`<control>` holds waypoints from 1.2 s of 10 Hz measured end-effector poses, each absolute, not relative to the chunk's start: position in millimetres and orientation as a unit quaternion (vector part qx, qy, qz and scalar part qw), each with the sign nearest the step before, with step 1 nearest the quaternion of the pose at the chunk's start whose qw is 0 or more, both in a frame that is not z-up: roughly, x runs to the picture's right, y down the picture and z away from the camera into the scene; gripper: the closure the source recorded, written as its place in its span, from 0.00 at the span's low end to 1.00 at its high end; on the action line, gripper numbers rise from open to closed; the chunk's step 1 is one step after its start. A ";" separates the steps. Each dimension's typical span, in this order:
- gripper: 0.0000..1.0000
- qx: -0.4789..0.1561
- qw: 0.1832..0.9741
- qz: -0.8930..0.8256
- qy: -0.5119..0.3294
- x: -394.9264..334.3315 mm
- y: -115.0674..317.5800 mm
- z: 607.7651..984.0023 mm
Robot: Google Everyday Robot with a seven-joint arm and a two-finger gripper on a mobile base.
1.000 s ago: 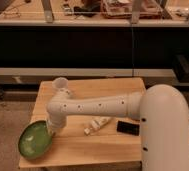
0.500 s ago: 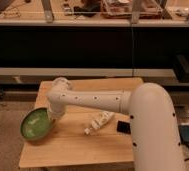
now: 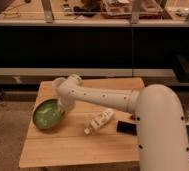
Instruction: Drag the ceramic bowl in a circle
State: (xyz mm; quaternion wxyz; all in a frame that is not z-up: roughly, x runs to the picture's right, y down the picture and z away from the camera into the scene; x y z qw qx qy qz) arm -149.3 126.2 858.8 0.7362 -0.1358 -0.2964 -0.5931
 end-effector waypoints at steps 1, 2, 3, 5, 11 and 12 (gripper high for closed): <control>0.83 -0.142 0.744 -0.586 -0.288 -132.2 126.2 859.4; 0.83 -0.148 0.750 -0.580 -0.281 -116.5 128.2 858.0; 0.83 -0.152 0.756 -0.575 -0.275 -99.6 132.2 853.9; 0.83 -0.152 0.757 -0.574 -0.274 -81.8 146.9 836.1; 0.83 -0.165 0.717 -0.602 -0.311 -68.3 230.9 771.5; 0.83 -0.168 0.710 -0.607 -0.316 -69.1 240.0 765.6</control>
